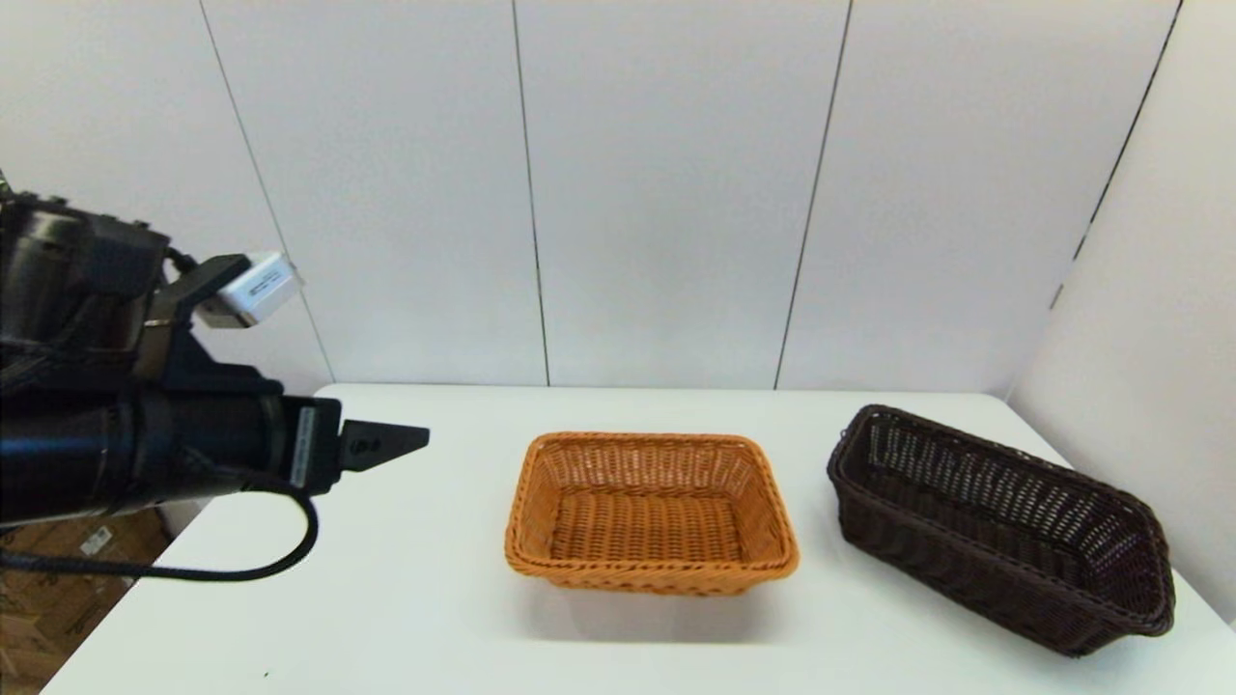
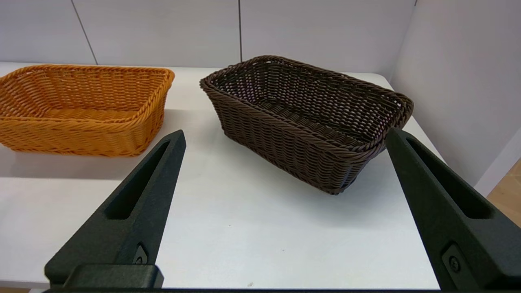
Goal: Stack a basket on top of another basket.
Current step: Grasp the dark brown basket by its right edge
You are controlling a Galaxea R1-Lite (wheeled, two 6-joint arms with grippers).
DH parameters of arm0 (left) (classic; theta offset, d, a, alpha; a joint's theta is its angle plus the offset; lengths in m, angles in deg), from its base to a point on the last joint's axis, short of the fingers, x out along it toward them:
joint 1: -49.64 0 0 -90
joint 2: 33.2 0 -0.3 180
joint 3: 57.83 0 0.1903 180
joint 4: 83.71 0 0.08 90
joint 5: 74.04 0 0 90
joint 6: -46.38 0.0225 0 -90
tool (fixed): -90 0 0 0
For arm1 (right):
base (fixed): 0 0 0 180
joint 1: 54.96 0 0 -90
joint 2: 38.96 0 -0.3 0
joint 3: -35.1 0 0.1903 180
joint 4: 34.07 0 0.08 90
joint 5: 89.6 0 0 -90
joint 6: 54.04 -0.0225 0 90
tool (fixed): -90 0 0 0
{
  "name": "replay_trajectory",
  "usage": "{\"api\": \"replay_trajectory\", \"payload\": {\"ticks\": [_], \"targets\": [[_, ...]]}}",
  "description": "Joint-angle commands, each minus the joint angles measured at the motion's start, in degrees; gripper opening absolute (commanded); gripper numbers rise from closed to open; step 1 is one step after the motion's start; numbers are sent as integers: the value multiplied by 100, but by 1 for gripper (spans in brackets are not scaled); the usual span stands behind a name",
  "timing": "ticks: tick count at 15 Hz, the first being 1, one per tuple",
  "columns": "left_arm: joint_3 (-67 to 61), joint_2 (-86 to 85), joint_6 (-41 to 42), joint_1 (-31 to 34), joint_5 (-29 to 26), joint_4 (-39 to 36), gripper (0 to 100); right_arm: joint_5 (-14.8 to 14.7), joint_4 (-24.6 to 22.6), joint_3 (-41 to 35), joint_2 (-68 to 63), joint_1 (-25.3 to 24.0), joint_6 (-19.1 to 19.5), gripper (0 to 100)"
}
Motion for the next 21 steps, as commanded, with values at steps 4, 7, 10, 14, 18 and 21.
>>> {"api": "replay_trajectory", "payload": {"ticks": [4,7,10,14,18,21], "targets": [[-1434,-2172,723,-18,492,117,100,5,0,0,-7,4,2,100],[-1838,-2796,714,-132,747,249,100,5,0,0,-7,4,2,100],[-2225,-3209,951,272,1011,249,100,5,8,0,-7,4,2,100],[-3350,-4220,1927,1195,773,-392,100,5,0,0,-7,-5,2,100],[-4378,-5283,2410,1608,448,-1297,100,5,0,0,-7,4,2,100],[-4844,-5697,2445,1898,378,-1843,100,5,0,0,-7,-5,2,100]]}}
